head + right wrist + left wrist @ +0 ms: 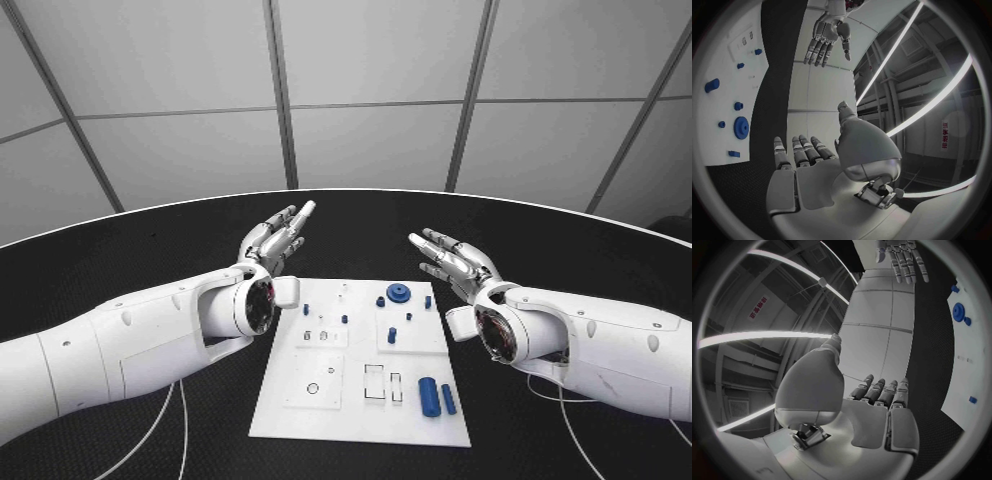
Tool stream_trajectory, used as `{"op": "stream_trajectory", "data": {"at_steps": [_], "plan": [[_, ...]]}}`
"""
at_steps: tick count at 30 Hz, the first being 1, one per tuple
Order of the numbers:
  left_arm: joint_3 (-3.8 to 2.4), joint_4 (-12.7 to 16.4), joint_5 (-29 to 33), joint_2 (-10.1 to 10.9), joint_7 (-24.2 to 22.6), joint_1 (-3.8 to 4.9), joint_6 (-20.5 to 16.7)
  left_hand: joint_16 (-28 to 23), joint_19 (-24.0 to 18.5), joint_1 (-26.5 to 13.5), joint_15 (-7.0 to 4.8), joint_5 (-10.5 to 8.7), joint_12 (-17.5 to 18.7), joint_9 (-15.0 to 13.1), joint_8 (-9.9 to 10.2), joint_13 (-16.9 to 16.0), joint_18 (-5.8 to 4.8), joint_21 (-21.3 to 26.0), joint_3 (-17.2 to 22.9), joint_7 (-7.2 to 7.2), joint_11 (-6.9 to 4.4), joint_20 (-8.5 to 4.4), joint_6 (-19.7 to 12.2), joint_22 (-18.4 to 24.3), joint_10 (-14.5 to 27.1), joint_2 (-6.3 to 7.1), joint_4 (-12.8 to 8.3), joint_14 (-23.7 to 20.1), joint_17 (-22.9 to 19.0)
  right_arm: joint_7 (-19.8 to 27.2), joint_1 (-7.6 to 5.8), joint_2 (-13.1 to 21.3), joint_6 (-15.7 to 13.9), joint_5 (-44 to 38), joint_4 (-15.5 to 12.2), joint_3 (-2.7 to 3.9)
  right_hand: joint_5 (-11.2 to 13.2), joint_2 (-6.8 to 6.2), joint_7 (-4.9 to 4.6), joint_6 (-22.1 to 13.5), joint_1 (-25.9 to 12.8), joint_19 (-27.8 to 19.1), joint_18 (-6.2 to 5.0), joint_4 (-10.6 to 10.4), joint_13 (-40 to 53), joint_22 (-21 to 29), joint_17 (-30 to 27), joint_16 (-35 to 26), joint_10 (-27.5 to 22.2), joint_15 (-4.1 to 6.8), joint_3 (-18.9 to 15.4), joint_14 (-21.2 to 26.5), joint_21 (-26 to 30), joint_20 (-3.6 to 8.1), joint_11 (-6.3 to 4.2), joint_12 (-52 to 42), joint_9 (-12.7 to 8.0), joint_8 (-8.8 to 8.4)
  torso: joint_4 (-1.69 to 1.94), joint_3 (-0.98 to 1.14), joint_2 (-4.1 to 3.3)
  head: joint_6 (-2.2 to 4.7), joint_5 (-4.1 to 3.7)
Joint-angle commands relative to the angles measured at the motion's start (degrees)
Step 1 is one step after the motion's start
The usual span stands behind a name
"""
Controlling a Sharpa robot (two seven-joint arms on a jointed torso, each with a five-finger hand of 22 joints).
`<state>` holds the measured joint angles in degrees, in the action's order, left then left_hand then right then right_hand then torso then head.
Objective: Assemble the parts on the task board
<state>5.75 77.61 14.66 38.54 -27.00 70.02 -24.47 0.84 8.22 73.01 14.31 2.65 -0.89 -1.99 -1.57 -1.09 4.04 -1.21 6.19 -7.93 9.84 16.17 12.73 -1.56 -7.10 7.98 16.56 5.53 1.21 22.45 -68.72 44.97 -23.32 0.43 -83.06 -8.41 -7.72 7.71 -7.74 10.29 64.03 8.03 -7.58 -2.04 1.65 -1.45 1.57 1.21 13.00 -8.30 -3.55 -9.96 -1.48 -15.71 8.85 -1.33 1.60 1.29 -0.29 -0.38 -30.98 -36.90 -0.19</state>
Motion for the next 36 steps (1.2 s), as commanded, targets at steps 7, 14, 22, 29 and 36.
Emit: {"op": "stream_trajectory", "data": {"at_steps": [7, 14, 22, 29, 36], "plan": [[0.49, -1.68, 1.54, -0.31, 0.39, 1.26, 3.31, 0.44, -0.23, 1.3, 0.62, 0.3, -0.33, -0.17, -0.46, -0.14, 0.99, -0.38, 0.48, -4.94, 0.74, 0.5, 0.87, -0.05, -0.41, -0.34, 0.38, 0.6, 0.2, 3.28, -2.02, 1.1, -1.22, -6.97, 1.32, -1.24, 0.42, 1.52, -5.89, 9.93, 7.72, 6.85, -2.2, 7.51, 0.86, -1.08, 1.37, 2.18, 12.31, -2.37, 1.41, -12.69, -2.55, -1.06, 2.69, -1.26, 1.43, 2.26, 0.34, 0.12, -0.31, -1.09, -1.33], [0.5, -1.36, 0.88, 1.11, 0.17, 1.54, 6.8, 7.21, 5.44, 3.24, 0.19, 0.23, -3.42, -2.84, -4.66, -1.76, -0.48, -2.85, 2.83, -8.64, 5.48, 0.88, 14.06, -1.4, -14.93, -4.67, -0.47, 18.04, 4.28, 3.84, -2.07, 1.29, -4.84, -17.78, 2.82, -1.18, -1.04, 1.1, -4.42, 34.33, 11.48, 28.08, -2.02, 17.88, 1.93, -2.79, 3.69, 7.97, 39.48, -2.69, 8.62, -39.38, -8.55, -1.03, 3.64, -2.96, 4.01, 6.83, 0.11, -0.1, -0.35, -1.86, -1.51], [0.5, 0.87, -0.75, 3.68, 0.76, 2.27, 8.66, 16.62, 29.03, 6.97, -3.46, 0.21, -8.21, -6.65, -11.06, -2.89, 2.32, -12.88, 2.96, -7.88, 3.18, 0.3, 32.49, -5.97, -41.14, -4.91, -2.21, 40.21, 8.74, 0.03, -3.07, 1.45, -4.87, -34.29, 4.19, -1.09, -2.13, -4.52, -4.0, 44.12, 9.5, 44.44, -3.09, 18.62, 2.0, -3.24, 5.4, 9.95, 50.26, 1.54, 21.64, -52.19, -12.7, 2.43, -0.05, -2.97, 3.75, 7.02, 0.0, -0.3, -0.88, -2.5, -1.88], [0.51, 5.35, -1.07, 6.93, 1.8, 2.97, 9.65, 17.89, 35.75, 9.5, -4.89, 0.25, -7.66, -7.11, -11.89, -2.65, 5.75, -17.4, 3.78, -6.66, 1.89, 0.12, 35.44, -7.62, -45.5, -4.67, -4.05, 44.43, 9.78, -6.63, -4.5, 1.32, -1.43, -49.43, 4.74, -1.06, -2.55, -8.52, -2.54, 47.7, 8.07, 51.54, -2.8, 18.11, 2.51, -5.99, 10.04, 12.54, 56.38, 4.66, 26.77, -60.16, -18.39, 6.05, -2.15, -3.01, 4.76, 7.83, 0.08, -0.52, -1.92, -2.5, -1.79], [0.5, 10.15, -1.14, 9.73, 2.5, 3.57, 10.34, 17.71, 34.55, 9.82, -4.95, 0.24, -7.21, -7.08, -11.81, -2.61, 5.62, -16.71, 4.01, -6.58, 1.81, 0.26, 35.66, -7.2, -45.95, -4.56, -4.38, 44.59, 9.86, -14.88, -5.71, 0.2, 1.66, -66.23, 5.29, -0.97, -4.05, -10.02, -0.99, 49.93, 8.03, 58.52, -2.93, 17.49, 3.75, -11.15, 16.65, 19.13, 60.51, 8.06, 26.06, -70.38, -27.5, 9.3, -4.18, -3.56, 5.77, 8.78, 0.38, -0.76, -3.21, -2.17, -1.91]]}}
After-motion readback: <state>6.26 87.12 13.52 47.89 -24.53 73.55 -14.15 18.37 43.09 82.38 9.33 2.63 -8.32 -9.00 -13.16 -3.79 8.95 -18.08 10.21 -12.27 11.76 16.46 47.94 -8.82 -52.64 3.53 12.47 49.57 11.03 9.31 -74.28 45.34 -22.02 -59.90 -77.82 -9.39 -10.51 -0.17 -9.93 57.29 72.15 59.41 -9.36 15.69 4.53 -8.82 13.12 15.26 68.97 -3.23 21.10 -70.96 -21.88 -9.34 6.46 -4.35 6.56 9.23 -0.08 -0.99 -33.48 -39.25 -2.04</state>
